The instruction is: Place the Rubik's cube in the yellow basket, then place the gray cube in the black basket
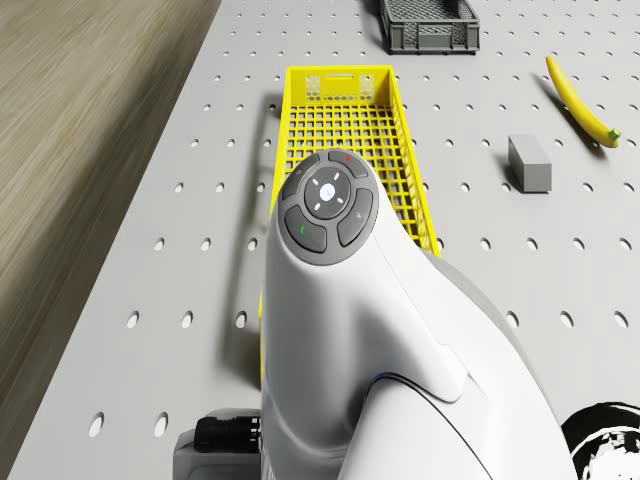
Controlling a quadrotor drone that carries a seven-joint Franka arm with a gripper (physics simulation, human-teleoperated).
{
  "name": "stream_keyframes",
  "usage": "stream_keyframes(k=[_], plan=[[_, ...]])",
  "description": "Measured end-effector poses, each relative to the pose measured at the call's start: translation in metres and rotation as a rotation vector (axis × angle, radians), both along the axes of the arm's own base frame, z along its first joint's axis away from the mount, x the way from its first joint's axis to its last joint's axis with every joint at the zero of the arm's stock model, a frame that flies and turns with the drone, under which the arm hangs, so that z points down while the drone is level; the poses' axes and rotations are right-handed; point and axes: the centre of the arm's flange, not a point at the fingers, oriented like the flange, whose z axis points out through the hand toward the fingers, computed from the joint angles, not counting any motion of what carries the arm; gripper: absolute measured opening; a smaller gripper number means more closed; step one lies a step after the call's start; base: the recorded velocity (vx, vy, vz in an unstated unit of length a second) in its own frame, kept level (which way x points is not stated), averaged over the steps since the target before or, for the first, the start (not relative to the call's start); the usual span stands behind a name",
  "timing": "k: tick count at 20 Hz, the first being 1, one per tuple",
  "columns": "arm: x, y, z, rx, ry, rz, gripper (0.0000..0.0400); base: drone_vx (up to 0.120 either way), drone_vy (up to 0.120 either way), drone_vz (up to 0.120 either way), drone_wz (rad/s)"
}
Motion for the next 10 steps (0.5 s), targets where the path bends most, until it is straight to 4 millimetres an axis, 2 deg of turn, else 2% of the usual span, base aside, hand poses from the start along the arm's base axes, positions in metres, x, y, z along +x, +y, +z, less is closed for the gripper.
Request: stream_keyframes(k=[10], plan=[[0.0, 0.0, 0.0, 0.0, 0.0, 0.0, 0.0325, 0.12, 0.0, 0.0, 0.0]])
